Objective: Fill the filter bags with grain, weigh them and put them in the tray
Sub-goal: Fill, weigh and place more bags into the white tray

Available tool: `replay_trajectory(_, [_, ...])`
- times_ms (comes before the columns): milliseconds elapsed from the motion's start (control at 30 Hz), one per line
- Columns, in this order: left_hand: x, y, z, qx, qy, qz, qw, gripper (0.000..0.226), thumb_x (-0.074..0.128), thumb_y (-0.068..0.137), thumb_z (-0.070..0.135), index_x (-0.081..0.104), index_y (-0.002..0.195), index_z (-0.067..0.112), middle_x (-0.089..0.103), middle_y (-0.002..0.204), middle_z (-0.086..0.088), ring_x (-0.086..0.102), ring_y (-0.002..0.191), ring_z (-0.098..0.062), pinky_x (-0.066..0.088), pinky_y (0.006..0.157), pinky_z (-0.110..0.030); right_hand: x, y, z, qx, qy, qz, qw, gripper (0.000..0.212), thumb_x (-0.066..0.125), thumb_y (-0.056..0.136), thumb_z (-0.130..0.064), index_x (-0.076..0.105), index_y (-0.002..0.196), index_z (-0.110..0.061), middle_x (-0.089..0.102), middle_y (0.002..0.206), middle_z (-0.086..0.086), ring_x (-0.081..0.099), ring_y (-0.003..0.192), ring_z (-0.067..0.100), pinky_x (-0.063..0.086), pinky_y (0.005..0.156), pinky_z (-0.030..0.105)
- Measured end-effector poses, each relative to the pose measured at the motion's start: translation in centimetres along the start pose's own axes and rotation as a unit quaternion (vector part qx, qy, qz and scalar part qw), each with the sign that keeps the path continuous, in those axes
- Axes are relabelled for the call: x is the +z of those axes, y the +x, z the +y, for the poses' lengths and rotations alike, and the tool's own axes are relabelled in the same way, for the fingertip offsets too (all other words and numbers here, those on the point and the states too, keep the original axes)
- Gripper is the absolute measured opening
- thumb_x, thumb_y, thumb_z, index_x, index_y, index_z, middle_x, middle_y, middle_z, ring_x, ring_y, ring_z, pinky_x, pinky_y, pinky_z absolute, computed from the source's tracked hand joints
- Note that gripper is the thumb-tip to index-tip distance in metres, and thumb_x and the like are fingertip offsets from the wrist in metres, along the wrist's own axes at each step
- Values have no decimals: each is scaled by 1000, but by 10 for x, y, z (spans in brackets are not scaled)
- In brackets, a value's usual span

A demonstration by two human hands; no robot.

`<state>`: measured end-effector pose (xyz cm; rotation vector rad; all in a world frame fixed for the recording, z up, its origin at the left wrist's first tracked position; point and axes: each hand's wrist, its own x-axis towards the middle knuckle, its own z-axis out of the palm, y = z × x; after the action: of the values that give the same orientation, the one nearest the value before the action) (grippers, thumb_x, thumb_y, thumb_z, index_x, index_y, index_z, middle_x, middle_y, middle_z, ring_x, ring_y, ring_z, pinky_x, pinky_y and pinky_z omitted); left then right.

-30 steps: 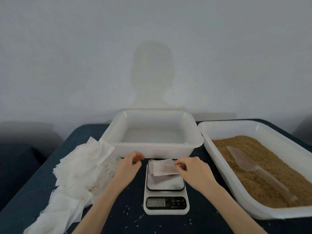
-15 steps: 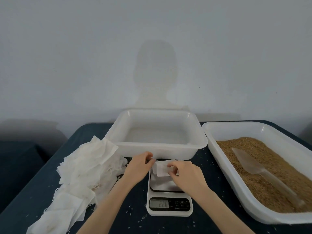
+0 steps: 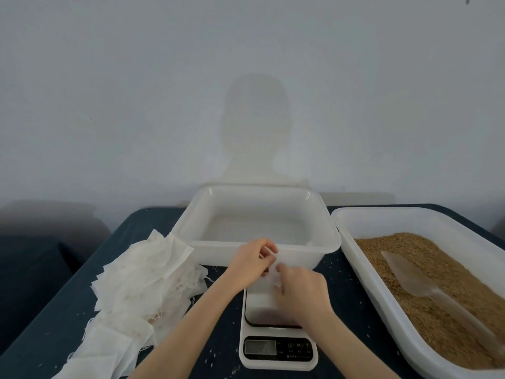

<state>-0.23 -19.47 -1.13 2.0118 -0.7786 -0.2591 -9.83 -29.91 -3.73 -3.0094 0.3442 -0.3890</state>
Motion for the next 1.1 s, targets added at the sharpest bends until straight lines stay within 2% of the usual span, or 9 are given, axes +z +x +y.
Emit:
replay_trajectory(167, [-25, 34, 32, 12, -106, 88, 990, 15, 56, 92, 1, 60, 84, 14, 58, 80, -2, 59, 53, 2, 58, 73, -27, -44, 47, 15, 17, 77, 46, 996, 24, 41, 95, -34, 64, 103, -29, 68, 86, 2, 63, 83, 28, 38, 61, 30])
replay_trajectory(300, [-36, 57, 42, 4, -141, 149, 979, 15, 48, 95, -2, 54, 89, 10, 56, 85, -3, 67, 59, -8, 54, 68, -20, -61, 95, 24, 10, 67, 90, 994, 25, 44, 98, -30, 69, 99, -27, 68, 84, -1, 63, 82, 23, 31, 54, 28])
replay_trajectory(367, [-31, 65, 39, 1, -124, 161, 979, 14, 47, 95, -2, 53, 90, 9, 57, 84, -3, 68, 62, -11, 53, 70, -25, -56, 114, 28, 12, 29, 99, 995, 26, 44, 97, -23, 70, 97, -26, 68, 87, 0, 64, 85, 23, 33, 54, 28])
replay_trajectory(467, [-19, 78, 19, -41, -20, 133, 990, 9, 49, 94, 0, 57, 98, 4, 65, 91, -14, 70, 80, -25, 48, 67, -22, -31, 128, 32, 15, -30, 30, 999, 26, 48, 94, -18, 70, 106, -24, 67, 103, 4, 62, 100, 26, 40, 68, 29])
replay_trajectory(567, [-9, 88, -7, -91, 153, 45, 983, 18, 58, 92, 11, 64, 109, 6, 67, 110, -12, 62, 105, -25, 45, 82, -25, -6, 129, 39, 30, -10, -105, 994, 33, 47, 95, -16, 67, 120, -27, 65, 118, 5, 60, 108, 28, 43, 78, 30])
replay_trajectory(767, [-10, 94, -15, -126, 265, -66, 954, 24, 63, 90, 21, 68, 112, 13, 65, 119, -6, 57, 112, -21, 44, 90, -27, -19, 129, 44, 30, 81, -295, 951, 35, 45, 100, -25, 61, 130, -16, 61, 129, 6, 55, 116, 24, 38, 88, 28])
replay_trajectory(900, [-17, 86, -10, -120, 256, -70, 957, 24, 51, 93, 16, 67, 111, 13, 68, 114, -8, 60, 108, -22, 48, 91, -34, -27, 125, 46, 17, 134, -284, 949, 31, 50, 97, -23, 66, 124, -23, 63, 127, -2, 55, 115, 17, 41, 95, 25])
replay_trajectory(1000, [-26, 72, -4, -113, 256, -54, 959, 26, 46, 95, 18, 64, 114, 14, 66, 114, -5, 60, 106, -23, 49, 90, -35, -30, 122, 47, 5, 160, -259, 953, 27, 56, 94, -24, 71, 117, -22, 67, 120, -3, 58, 108, 14, 42, 88, 22])
replay_trajectory(1100, [-46, 53, 2, -100, 258, -8, 961, 26, 47, 95, 23, 63, 114, 19, 63, 118, -2, 59, 105, -21, 48, 88, -31, -29, 121, 48, 5, 173, -256, 951, 28, 53, 96, -34, 74, 89, -17, 65, 83, 7, 51, 78, 14, 36, 69, 22])
